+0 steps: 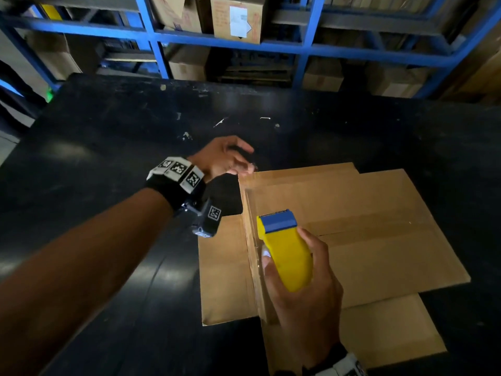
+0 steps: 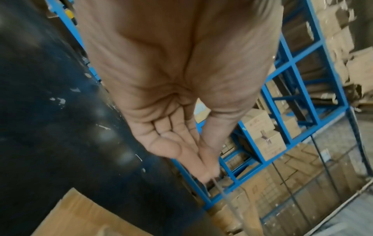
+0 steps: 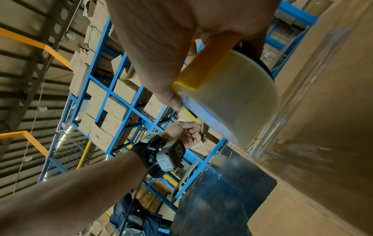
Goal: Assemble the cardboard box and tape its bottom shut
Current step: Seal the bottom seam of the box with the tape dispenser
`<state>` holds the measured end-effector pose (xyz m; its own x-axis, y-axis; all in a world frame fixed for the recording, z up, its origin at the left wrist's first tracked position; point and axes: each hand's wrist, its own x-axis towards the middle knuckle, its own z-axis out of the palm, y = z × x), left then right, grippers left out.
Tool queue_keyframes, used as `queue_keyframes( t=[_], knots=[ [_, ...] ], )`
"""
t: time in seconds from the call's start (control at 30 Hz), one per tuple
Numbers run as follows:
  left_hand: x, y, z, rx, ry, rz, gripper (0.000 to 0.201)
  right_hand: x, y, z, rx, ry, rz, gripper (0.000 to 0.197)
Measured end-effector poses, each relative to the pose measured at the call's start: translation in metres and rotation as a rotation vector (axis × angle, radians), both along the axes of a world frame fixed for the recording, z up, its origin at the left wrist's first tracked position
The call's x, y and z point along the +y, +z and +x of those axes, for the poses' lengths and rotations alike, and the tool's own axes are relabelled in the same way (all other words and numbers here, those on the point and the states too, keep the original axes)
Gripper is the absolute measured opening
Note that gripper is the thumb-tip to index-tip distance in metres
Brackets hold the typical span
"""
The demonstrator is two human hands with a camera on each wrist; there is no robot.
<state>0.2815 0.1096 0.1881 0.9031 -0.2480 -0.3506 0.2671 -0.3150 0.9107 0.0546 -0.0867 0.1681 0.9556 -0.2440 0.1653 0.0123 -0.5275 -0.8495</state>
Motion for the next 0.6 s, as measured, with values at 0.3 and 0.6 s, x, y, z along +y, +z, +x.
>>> queue_keyframes(
  t=[0.3, 0.6],
  knots=[
    [-0.007, -0.067, 0.043, -0.027, -0.115, 0.145, 0.040, 0.018, -0.010, 0.039, 0.062, -0.030, 0.016, 0.063],
    [-0.008, -0.091, 0.056, -0.021, -0.166, 0.148, 0.039, 0.019, -0.025, 0.048, 0.105, -0.035, -0.001, 0.065]
  ],
)
